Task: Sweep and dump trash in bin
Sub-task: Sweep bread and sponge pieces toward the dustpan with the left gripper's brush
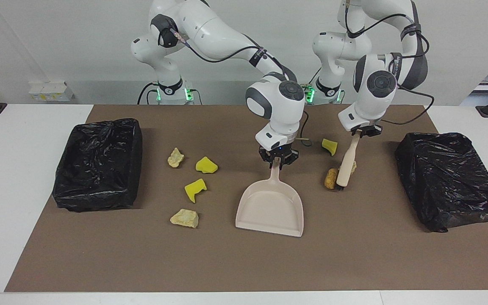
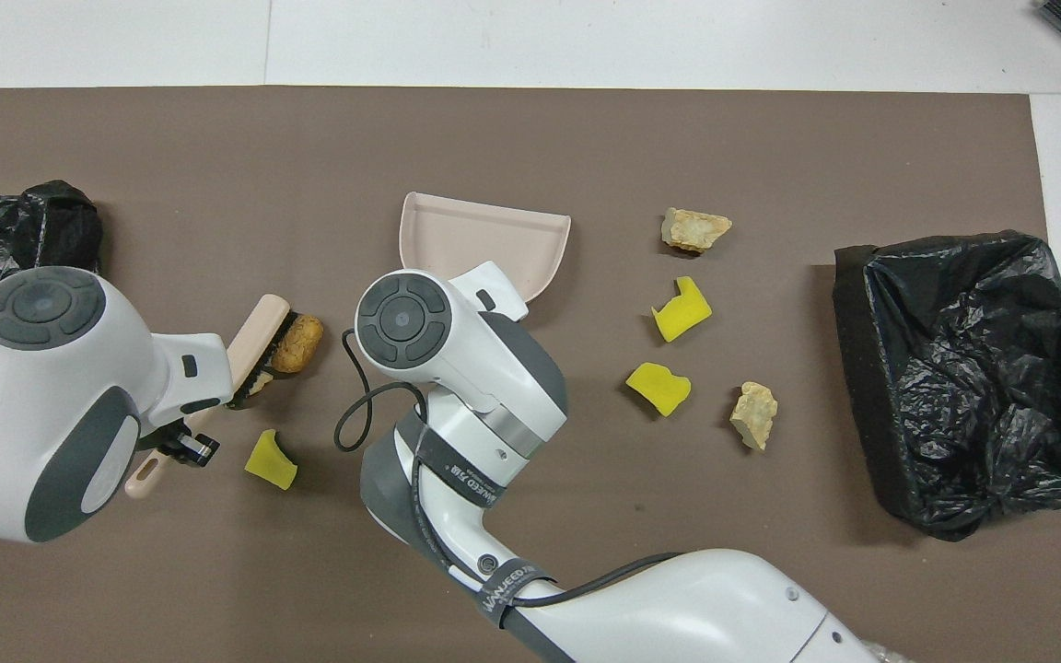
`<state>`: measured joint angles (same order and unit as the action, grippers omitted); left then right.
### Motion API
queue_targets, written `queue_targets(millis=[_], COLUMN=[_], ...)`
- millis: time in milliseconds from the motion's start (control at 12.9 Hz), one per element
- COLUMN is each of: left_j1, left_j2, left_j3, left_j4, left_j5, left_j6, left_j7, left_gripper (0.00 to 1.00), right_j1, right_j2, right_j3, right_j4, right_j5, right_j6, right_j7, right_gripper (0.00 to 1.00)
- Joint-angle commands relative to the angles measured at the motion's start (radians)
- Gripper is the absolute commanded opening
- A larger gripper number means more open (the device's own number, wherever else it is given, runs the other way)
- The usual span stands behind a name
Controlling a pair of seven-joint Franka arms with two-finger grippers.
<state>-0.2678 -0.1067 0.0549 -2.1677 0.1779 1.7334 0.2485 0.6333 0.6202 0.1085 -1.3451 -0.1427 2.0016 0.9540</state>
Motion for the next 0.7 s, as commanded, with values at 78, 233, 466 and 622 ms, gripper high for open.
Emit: queue_targets(millis=[78, 233, 466, 622], left_j1=[-0.013, -0.036, -0.031, -0.022], left_j2=[-0.116, -0.168, -0.234, -0.229], left_j3=[0.011, 0.013, 0.017, 0.020], left_j4=[-0.041, -0.113, -0.204, -0.210], left_j5=[-0.035, -0.048, -0.049, -0.137], left_j6=[-0.132, -0.112, -0.069, -0.039], left_j7=[-0.124, -0.237, -0.386, -0.525], left_gripper=[0.00, 0.00, 0.00, 0.00], right_j1=[-0.061, -0.076, -0.096, -0.107], right_j2=[-0.085, -0.105, -0.119, -0.134], right_j3=[0.008, 0.008, 0.011, 0.011], right_j4=[-0.081, -0.088, -0.106, -0.135], right_j5=[-0.006, 0.003, 0.003, 0.005], right_j6=[-0.007, -0.012, -0.013, -0.040], right_j7=[-0.220, -0.279, -0.342, -0.487], right_gripper=[0.00, 0.00, 0.00, 0.00])
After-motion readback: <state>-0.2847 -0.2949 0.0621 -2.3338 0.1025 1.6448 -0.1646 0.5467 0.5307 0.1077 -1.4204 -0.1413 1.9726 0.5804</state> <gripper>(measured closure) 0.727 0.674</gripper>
